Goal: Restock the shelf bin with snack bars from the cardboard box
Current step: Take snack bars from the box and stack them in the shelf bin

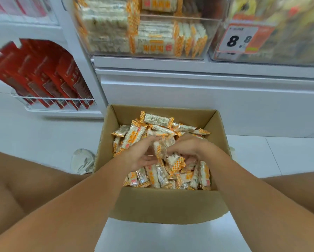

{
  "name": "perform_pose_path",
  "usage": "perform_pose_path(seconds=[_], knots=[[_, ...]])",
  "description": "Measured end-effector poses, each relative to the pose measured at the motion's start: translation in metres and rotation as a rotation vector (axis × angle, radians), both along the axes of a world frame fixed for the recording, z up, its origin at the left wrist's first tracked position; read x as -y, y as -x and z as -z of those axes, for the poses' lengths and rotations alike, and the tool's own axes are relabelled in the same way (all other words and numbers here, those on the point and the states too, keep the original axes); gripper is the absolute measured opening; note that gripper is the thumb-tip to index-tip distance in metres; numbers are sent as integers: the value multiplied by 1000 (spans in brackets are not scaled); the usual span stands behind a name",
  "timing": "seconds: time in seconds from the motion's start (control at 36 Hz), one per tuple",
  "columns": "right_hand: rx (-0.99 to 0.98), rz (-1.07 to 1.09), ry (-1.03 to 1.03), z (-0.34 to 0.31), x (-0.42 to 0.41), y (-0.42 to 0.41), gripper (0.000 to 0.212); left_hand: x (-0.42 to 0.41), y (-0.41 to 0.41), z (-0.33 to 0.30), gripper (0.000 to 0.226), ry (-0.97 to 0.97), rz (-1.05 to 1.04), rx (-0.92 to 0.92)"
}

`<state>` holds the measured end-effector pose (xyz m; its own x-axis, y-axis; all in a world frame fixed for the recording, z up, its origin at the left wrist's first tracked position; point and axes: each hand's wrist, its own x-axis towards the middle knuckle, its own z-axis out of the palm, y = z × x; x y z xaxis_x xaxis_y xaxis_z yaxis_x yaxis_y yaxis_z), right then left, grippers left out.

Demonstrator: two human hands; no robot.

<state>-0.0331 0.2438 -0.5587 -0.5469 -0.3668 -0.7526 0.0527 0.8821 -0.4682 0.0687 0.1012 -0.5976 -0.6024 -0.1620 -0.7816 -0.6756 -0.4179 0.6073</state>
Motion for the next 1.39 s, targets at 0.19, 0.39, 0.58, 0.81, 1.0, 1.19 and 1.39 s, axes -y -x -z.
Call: perform_pose_path(seconds=[0.19,0.39,0.58,0.81,1.0,1.19,1.39], knots=[[-240,20,326,-86,8,-14,26,-7,12,-92,19,11,11,-273],[227,-81,683,-195,8,2,40,25,18,-195,30,49,99,-330],[-990,-575,459,-261,8,43,121,39,29,-275,57,133,296,-408],[-1039,-772,572,-245,25,78,70,48,63,-285,38,155,446,-440],[-898,-388,523,-258,51,136,71,115,87,-290,38,1217,66,-647],[-959,-538,-8,-258,134,198,98,159,107,-246,59,1670,552,-256],[-975,-545,-160,-228,164,207,112,171,116,-232,66,1705,599,-221]])
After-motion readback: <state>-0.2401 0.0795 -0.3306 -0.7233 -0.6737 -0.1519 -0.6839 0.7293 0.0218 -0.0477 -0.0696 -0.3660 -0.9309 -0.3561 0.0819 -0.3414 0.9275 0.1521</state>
